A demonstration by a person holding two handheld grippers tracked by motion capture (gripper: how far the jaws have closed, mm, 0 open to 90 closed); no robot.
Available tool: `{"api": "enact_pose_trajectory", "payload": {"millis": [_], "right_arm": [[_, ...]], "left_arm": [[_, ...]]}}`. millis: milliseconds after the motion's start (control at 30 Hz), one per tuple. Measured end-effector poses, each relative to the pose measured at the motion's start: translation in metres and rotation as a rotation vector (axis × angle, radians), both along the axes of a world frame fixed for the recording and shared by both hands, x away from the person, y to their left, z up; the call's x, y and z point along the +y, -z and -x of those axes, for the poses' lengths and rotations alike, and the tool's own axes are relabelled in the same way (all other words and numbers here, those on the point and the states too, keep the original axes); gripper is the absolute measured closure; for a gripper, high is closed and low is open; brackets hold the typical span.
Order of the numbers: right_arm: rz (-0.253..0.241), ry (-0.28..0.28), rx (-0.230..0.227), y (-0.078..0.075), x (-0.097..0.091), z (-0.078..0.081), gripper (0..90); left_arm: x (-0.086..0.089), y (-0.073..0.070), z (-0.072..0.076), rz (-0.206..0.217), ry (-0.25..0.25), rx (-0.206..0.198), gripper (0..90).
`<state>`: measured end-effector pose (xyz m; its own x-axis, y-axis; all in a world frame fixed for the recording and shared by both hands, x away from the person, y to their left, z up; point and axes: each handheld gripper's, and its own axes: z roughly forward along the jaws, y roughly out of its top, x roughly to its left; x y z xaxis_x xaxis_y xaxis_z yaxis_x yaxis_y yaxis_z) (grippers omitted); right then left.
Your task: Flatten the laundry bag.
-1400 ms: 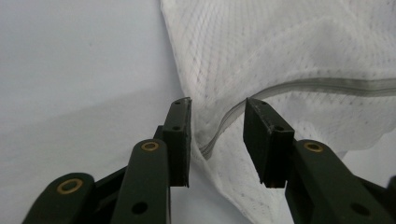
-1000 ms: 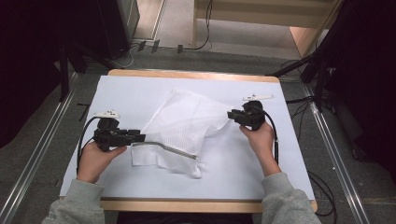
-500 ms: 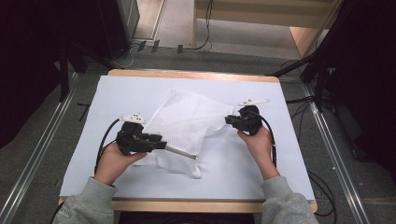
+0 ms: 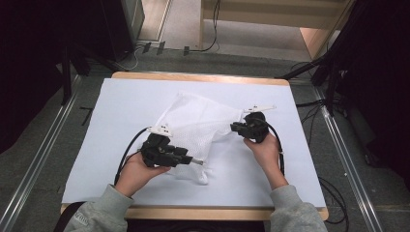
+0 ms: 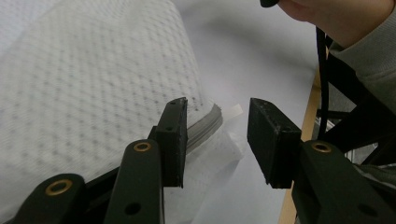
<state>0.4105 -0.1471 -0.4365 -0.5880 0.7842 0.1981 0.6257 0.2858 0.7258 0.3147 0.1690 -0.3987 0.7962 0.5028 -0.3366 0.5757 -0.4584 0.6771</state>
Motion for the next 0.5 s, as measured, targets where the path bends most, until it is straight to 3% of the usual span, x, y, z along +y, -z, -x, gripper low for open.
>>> {"api": "enact_pose_trajectory", "payload": {"millis": [167, 233, 333, 400, 500], "right_arm": [[0.007, -0.009, -0.003, 0.001, 0.003, 0.001, 81.3], [0.009, -0.009, -0.003, 0.001, 0.003, 0.001, 81.3], [0.007, -0.008, -0.004, 0.001, 0.004, 0.001, 81.2], [0.007, -0.011, -0.002, 0.001, 0.004, 0.001, 81.2], [0.013, -0.009, 0.000, 0.002, 0.004, 0.000, 81.2]], "left_arm": [[-0.011, 0.008, 0.000, -0.001, 0.020, 0.009, 60.9], [-0.014, 0.009, 0.003, 0.021, 0.023, 0.022, 61.1], [-0.022, 0.005, 0.014, 0.019, 0.072, -0.004, 62.3], [-0.029, 0.008, 0.019, 0.012, 0.088, -0.003, 62.4], [-0.040, 0.021, 0.020, -0.036, 0.111, 0.002, 62.6]]}}
